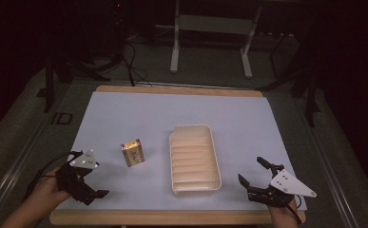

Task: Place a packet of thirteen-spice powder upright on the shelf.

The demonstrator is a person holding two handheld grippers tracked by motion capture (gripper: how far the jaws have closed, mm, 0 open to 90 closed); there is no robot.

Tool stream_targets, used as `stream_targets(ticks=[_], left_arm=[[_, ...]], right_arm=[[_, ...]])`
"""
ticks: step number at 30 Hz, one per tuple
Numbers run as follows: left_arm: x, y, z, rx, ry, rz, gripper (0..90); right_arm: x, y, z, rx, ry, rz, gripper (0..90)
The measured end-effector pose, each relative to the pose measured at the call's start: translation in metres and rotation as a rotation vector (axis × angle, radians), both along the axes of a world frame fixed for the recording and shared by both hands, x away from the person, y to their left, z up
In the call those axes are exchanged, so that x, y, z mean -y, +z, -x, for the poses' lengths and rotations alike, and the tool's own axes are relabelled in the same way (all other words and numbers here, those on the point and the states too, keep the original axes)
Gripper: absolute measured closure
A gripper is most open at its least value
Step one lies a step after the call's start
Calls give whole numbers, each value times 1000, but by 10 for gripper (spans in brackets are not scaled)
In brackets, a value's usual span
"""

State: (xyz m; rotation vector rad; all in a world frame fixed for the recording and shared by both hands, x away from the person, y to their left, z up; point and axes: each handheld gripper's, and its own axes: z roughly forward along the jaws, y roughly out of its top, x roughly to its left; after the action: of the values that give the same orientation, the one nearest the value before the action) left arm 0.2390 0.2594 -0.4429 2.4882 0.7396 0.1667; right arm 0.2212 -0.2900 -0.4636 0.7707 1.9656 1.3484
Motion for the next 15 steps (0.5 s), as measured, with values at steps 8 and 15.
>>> stream_targets(ticks=[8, 15], left_arm=[[-2, 0, -2, -43, 10, -116, 46], [1, 2, -6, -143, 6, -173, 25]], right_arm=[[0, -1, -1, -10, 4, -4, 160], [0, -1, -1, -11, 6, -3, 160]])
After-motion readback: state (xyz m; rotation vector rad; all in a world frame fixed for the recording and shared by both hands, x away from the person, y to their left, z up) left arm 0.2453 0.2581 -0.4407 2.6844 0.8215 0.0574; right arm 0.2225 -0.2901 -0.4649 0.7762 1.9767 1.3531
